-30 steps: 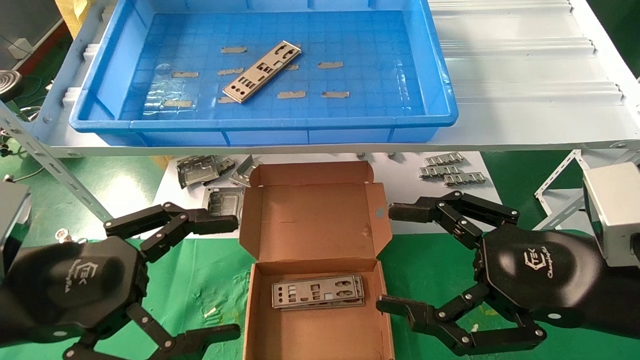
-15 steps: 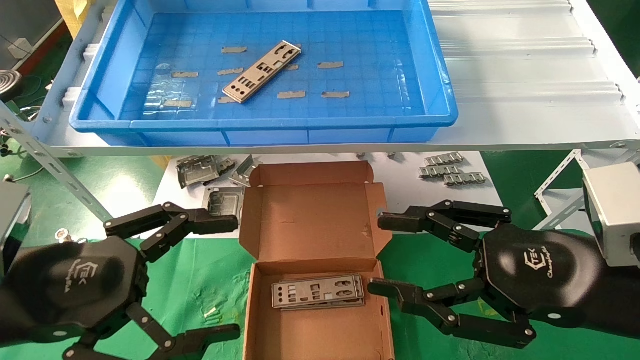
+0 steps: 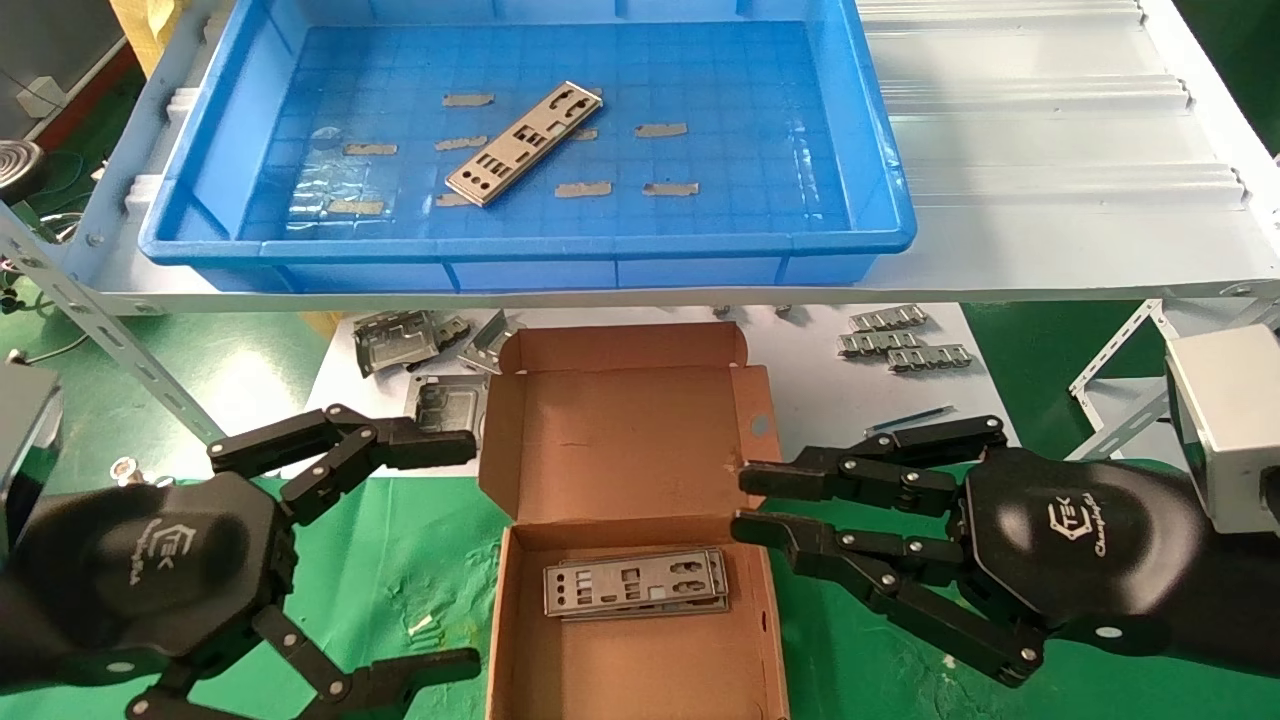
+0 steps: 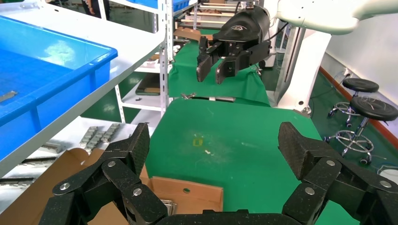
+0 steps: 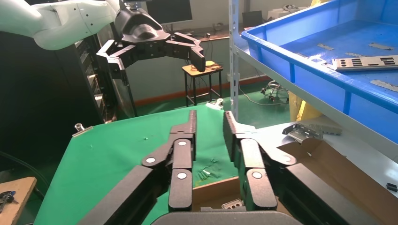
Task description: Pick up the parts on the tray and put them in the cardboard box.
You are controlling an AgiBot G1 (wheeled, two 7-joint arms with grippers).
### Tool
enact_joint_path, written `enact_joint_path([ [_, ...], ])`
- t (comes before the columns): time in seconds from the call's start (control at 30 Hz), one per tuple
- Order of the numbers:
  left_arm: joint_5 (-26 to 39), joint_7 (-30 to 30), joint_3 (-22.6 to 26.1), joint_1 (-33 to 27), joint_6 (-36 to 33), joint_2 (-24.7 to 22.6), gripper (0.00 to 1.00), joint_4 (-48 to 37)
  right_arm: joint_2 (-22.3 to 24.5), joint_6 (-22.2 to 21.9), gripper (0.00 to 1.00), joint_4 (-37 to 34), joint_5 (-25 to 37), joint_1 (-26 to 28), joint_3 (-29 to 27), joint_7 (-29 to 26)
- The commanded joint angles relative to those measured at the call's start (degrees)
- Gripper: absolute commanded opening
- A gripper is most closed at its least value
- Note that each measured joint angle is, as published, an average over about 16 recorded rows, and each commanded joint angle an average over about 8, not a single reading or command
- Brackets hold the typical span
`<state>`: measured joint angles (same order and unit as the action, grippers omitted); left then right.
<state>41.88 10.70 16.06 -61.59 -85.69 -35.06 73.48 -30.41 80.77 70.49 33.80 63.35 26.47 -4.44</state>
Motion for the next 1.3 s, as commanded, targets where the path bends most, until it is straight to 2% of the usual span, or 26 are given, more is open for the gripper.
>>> enact_joint_path([
  [0.03,0.0,0.0,0.0,0.0,0.0,0.0,1.00,0.0,0.0,0.0,0.00,0.0,0.0,0.0,0.0,0.0],
  [0.47,-0.2,0.1,-0.1,0.0,0.1,-0.2,1.00,-0.1,0.0,0.0,0.00,0.0,0.0,0.0,0.0,0.0],
  [0.63,-0.7,0.8,-0.2,-2.4,1.1,-1.5,1.00,-1.0,0.0,0.0,0.00,0.0,0.0,0.0,0.0,0.0],
  [0.77,0.6,2.3,0.4,-8.7,2.5,-4.0,1.00,-3.0,0.0,0.0,0.00,0.0,0.0,0.0,0.0,0.0],
  [0.93,6.2,4.9,3.7,-20.7,4.2,-9.7,1.00,-9.9,0.0,0.0,0.00,0.0,0.0,0.0,0.0,0.0],
  [1.1,14.6,6.0,8.5,-32.8,6.5,-17.3,1.00,-23.0,0.0,0.0,0.00,0.0,0.0,0.0,0.0,0.0],
  [1.3,22.5,3.8,12.9,-42.4,9.0,-25.0,1.00,-39.8,0.0,0.0,0.00,0.0,0.0,0.0,0.0,0.0],
])
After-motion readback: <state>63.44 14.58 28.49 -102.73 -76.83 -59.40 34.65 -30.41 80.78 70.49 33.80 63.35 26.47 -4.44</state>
